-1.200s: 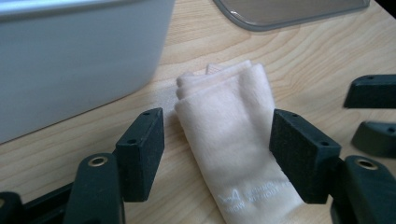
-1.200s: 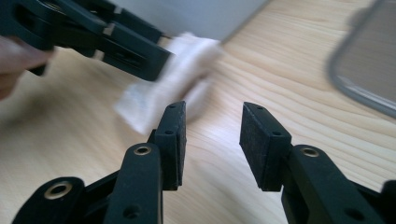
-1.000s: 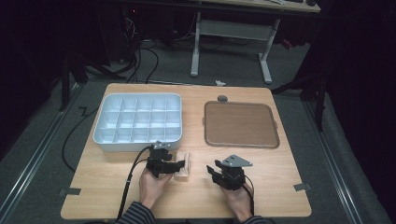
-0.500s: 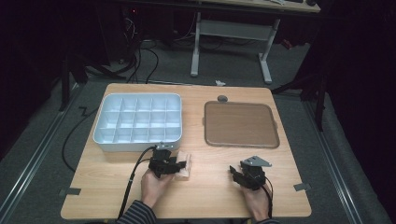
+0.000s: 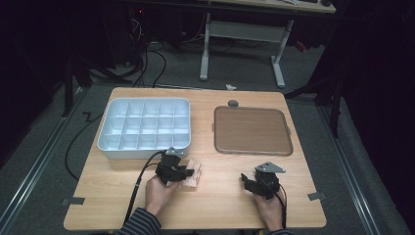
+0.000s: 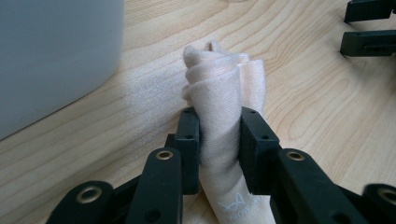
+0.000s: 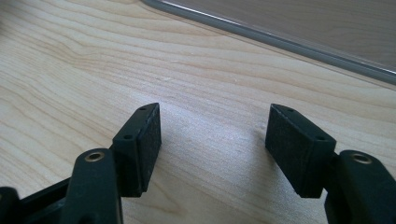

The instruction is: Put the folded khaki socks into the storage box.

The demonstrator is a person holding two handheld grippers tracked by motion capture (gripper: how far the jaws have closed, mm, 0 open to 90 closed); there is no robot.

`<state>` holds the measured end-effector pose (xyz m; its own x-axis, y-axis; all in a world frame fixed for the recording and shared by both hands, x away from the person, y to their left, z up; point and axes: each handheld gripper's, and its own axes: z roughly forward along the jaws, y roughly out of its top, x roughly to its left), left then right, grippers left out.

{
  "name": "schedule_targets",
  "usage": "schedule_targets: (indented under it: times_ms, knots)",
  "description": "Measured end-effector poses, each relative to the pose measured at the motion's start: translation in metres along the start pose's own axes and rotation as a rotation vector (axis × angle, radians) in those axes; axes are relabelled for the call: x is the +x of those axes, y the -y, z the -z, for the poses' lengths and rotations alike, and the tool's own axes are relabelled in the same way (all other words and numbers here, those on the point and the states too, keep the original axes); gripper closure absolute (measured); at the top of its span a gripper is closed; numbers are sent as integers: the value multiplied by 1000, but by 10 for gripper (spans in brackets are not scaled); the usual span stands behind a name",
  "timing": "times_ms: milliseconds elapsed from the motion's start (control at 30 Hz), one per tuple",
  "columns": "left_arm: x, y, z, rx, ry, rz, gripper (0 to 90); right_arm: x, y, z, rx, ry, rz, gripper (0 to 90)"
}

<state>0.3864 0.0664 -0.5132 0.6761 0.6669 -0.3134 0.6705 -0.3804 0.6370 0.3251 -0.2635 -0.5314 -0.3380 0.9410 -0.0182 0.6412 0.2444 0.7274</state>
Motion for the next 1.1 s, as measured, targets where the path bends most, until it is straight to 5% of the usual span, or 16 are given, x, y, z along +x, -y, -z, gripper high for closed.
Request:
schedule_targets:
  times_ms: [433, 1100]
  knots:
    - [-1, 0, 3, -11, 32, 1, 717, 0, 0, 0, 0, -4, 1, 353]
    - [2, 3, 27, -37, -9, -37, 718, 0, 0, 0, 1, -2, -2, 353]
